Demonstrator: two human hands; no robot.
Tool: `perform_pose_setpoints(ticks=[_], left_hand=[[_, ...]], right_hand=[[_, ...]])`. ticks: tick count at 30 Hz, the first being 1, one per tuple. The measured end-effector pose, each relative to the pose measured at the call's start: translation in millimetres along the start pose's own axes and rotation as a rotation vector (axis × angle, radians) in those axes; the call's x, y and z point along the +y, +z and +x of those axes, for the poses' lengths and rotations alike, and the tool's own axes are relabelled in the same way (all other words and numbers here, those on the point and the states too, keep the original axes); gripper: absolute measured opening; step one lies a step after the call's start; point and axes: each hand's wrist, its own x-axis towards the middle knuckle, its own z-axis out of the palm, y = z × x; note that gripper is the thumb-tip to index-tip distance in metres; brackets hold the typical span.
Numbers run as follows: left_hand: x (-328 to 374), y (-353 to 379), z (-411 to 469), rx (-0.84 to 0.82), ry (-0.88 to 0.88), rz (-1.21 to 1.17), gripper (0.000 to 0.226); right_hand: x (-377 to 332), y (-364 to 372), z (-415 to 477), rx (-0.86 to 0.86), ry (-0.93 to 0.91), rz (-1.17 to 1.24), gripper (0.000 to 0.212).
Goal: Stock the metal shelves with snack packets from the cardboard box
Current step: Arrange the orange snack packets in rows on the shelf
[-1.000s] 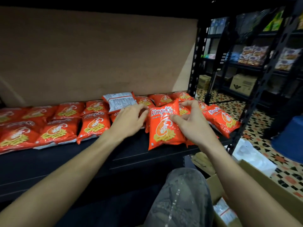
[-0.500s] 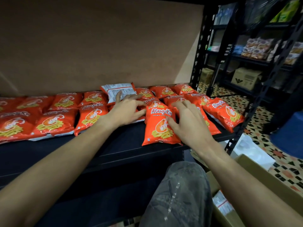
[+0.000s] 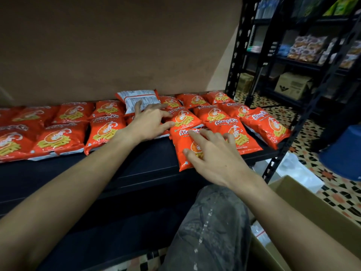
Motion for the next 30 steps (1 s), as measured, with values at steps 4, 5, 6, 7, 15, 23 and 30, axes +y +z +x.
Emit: perform_pose_setpoints(ticks=[4, 5, 6, 7, 15, 23, 30], left_hand=[[1, 0, 2, -0.012, -0.008, 0.002, 0.046], [2, 0, 2, -0.008, -0.006, -0.002, 0.046], [3, 0, 3, -0.005, -0.003, -0.005, 0.046], [3, -1, 4, -0.006, 0.005, -0.006, 0.048], [33, -10, 21, -0.087, 0.133, -0.005, 0.043], [26, -7, 32, -0.133, 0.197, -0.077, 0.049], [23, -9, 36, -0.172, 0.197, -0.092, 0.051]], right_hand=[[2, -2, 3, -0.031, 0.01, 0.001, 0.059], [2, -3, 4, -0.039, 0.015, 0.003, 0.059], [2, -3, 5, -0.048, 0.018, 0.007, 0.059], [1, -3, 5, -0.053, 0.019, 0.012, 0.059], [4, -1, 8, -0.067, 0.015, 0.065, 0.057], [13, 6, 6, -0.04, -0.021, 0.121, 0.057], [12, 11, 7, -0.019, -0.02, 0.085, 0.057]])
